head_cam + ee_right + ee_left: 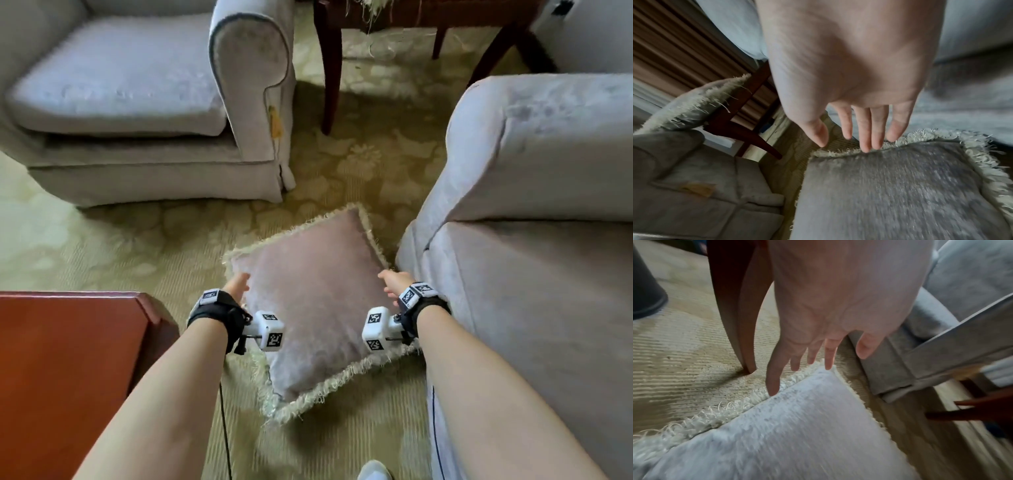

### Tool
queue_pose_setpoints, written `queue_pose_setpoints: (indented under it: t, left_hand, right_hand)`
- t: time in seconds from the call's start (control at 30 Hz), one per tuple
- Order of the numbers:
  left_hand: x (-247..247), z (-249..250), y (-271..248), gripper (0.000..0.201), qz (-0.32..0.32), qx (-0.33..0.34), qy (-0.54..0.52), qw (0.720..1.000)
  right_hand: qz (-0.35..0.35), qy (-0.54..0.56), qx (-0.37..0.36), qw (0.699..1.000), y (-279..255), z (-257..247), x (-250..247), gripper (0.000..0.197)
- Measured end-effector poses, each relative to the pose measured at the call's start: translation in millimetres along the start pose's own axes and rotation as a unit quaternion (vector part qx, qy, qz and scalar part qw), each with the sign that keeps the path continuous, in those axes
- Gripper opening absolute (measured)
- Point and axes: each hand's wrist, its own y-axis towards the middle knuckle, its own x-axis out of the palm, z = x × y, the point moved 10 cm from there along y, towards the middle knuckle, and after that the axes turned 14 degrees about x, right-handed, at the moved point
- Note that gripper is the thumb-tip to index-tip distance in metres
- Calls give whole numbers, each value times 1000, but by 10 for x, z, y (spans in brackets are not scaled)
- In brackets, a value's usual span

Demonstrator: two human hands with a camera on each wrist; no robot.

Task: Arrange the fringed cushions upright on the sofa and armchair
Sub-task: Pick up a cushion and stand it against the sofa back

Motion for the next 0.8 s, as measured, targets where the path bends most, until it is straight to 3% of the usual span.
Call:
queue_pose_setpoints:
  t: [0.07,0.13,0.23,0.3,0.43,0.53,0.57,0.63,0.73,0.8]
  left_hand:
    - [-202,-626,846,78,1,-7,22,1000]
    - [-258,-1100,1241,98,23,-40,4,999]
    - [81,-992,885,69,27,-47,-4,999]
    - [234,-1047,924,66,22,-33,10,999]
    - [298,-1268,1162,73,39,-49,-20,998]
    - [156,-1402,1592,102,59,-23,-50,997]
    - [143,-1436,1665,106,61,-22,-60,996]
    - [289,-1364,1531,102,41,-28,-93,994]
    - [361,-1032,1282,87,41,19,-92,995]
    - [138,-1034,1626,107,66,28,-72,995]
  right_hand:
    - [5,-26,1,1000,701,-4,176,74]
    - [28,-42,4,999,959,-19,250,84]
    - [65,-53,-22,996,1193,-125,290,66]
    - [77,-45,-19,996,1080,-115,294,62]
    - [89,14,-29,996,1404,-121,245,56]
    - [49,57,-48,996,1784,-194,314,73]
    - [30,84,-39,995,1793,-198,340,78]
    - [14,124,-47,991,1530,-275,320,69]
    - [-18,100,-64,993,1252,-365,365,62]
    - [-69,69,-56,994,1091,-287,505,71]
